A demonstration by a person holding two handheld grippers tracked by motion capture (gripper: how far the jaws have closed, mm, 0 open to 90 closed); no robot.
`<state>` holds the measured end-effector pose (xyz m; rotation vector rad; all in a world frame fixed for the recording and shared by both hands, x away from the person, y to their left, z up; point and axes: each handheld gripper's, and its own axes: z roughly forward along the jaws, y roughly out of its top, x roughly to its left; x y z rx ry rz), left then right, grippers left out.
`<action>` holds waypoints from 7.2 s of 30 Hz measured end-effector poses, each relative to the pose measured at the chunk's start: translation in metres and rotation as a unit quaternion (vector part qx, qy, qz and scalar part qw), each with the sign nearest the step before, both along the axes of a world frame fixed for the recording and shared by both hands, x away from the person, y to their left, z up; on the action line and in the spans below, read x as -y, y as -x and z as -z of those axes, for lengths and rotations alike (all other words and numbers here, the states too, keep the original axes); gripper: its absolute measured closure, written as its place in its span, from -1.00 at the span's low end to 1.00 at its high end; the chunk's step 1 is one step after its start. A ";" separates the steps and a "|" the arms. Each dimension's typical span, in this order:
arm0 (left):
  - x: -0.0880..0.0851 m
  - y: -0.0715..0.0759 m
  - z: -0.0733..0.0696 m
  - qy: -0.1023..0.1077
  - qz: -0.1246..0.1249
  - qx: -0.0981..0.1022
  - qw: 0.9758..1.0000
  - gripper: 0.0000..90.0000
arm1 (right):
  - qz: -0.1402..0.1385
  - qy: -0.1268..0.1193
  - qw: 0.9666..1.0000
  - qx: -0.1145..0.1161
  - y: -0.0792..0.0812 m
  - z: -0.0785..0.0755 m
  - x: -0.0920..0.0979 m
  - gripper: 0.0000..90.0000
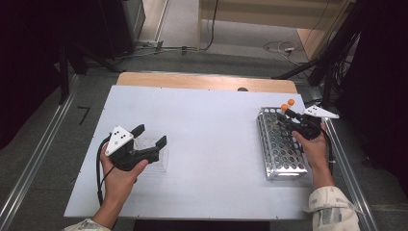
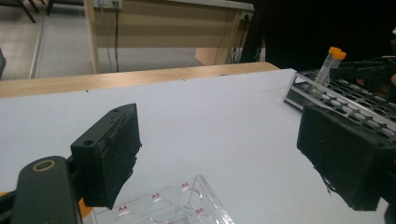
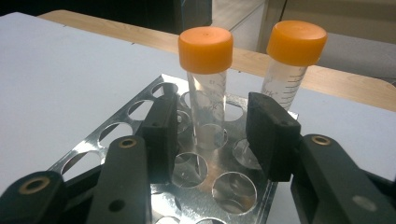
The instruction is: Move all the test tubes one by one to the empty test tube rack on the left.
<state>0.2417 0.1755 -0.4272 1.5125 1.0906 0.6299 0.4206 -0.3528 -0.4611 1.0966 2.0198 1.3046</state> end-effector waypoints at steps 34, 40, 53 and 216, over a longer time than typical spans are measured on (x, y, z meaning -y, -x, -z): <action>-0.004 0.003 -0.004 0.009 0.000 0.001 1.000 -0.69 | -0.004 0.033 0.999 0.034 -0.001 -0.052 -0.009 0.59; 0.000 0.004 -0.005 0.006 0.003 0.009 1.000 -0.67 | -0.015 0.032 0.998 0.045 0.009 -0.071 -0.014 0.59; 0.012 0.007 -0.013 0.010 0.020 0.010 1.000 -0.67 | -0.086 0.029 0.995 0.029 0.055 -0.083 -0.065 0.59; -0.031 -0.017 0.007 -0.089 -0.018 -0.011 0.996 0.57 | -0.245 0.009 0.969 -0.029 0.123 -0.049 -0.217 -0.61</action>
